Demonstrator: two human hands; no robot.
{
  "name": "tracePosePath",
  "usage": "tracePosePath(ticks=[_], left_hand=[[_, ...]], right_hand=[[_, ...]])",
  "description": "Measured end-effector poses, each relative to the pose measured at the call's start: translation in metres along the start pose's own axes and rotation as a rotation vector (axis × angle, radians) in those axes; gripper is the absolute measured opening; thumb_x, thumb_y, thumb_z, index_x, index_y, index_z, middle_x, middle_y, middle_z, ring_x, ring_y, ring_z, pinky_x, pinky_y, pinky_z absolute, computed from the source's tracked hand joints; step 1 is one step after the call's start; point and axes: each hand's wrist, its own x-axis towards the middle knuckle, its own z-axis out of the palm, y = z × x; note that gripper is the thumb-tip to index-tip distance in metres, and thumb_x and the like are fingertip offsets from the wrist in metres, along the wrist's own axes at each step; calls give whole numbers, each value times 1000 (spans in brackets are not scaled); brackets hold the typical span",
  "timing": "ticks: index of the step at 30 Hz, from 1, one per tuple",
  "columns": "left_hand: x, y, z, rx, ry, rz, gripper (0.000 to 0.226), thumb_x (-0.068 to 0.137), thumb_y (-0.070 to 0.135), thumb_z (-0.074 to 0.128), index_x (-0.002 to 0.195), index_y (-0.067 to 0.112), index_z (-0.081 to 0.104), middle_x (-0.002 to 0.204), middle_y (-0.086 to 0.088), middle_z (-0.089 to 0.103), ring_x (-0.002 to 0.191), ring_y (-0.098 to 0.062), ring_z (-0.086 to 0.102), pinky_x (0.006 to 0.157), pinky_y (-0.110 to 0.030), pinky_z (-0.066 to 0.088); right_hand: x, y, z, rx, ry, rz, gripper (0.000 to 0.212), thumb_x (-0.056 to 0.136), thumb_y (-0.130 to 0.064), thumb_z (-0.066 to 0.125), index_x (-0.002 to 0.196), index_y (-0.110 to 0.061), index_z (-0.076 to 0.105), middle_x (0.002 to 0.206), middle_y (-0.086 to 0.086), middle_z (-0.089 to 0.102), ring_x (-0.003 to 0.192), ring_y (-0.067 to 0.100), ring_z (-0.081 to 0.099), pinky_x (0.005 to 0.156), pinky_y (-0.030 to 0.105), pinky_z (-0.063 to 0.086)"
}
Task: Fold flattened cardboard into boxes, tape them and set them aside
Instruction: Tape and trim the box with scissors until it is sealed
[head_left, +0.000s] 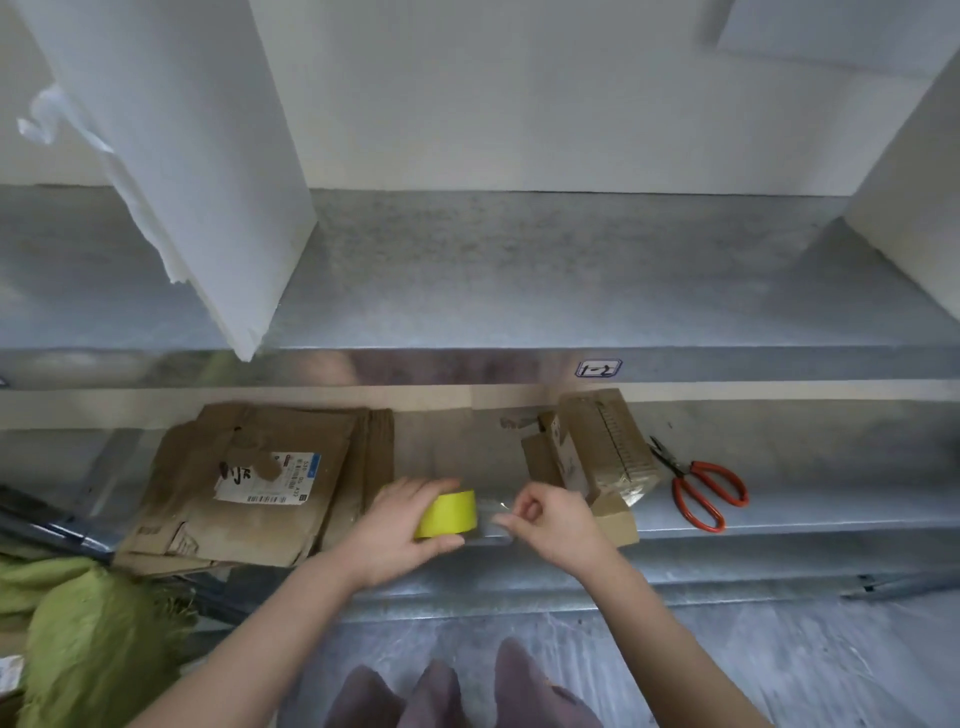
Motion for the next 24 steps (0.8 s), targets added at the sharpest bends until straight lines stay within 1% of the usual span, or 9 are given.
tracePosePath(ticks=[1,3,5,7,9,14,17,19,24], left_hand=[[-2,5,-2,10,-1,18,88,74,81,42,144,27,35,140,1,46,126,-18,40,104,-27,26],[-4,17,-4,10,6,31,74,79,59,62,139,24,38,138,2,47,126,-16,40,103,-23,26],[-7,30,-5,-8,20,16,59,80,46,70,129,27,44,128,8,51,120,-9,43,97,-18,30],[-7,43,-6,-30,33,-6,54,78,50,72,122,32,48,121,15,53,114,-3,45,94,-18,35],[-3,56,-5,-48,56,-24,54,74,55,72,119,35,51,117,20,54,112,-1,47,93,-19,36],[16,101,5,21,137,-87,58,69,54,77,118,32,57,119,14,60,114,-7,52,92,-15,34],[26,126,9,178,145,-178,60,71,53,76,123,28,57,121,8,61,114,-14,52,93,-22,34],[34,139,11,266,148,-207,63,69,57,75,123,29,57,120,5,62,112,-17,54,93,-27,37],[43,177,13,-153,117,-299,62,58,45,87,106,34,50,104,11,60,94,-12,56,78,-23,42]], right_hand=[[-5,2,-7,-5,-5,18,31,79,-42,77,67,-30,50,64,-12,54,60,2,50,55,11,37],[-13,7,-19,-21,2,44,32,76,-42,79,66,-27,53,62,-13,54,58,-1,49,52,9,37],[-22,13,-29,-8,2,58,31,76,-41,80,68,-22,56,62,-12,57,57,-2,51,51,8,38],[-28,21,-38,118,-27,73,31,77,-34,80,68,-19,55,64,-4,66,55,2,60,57,13,46],[-34,28,-48,265,-50,84,31,79,-25,80,67,-16,52,66,5,70,55,7,64,64,27,56],[-53,51,-83,366,-20,39,27,82,-17,76,70,-11,53,65,6,67,54,5,63,55,19,53],[-64,67,-109,359,-17,-7,26,83,-20,76,75,-7,56,72,8,72,62,12,69,62,26,58],[-67,77,-125,322,-2,-48,25,84,-21,75,75,-7,56,69,5,71,59,11,68,63,29,57],[-52,101,-164,277,50,-116,23,84,-19,73,71,-15,55,52,-8,61,49,4,60,57,21,52]])
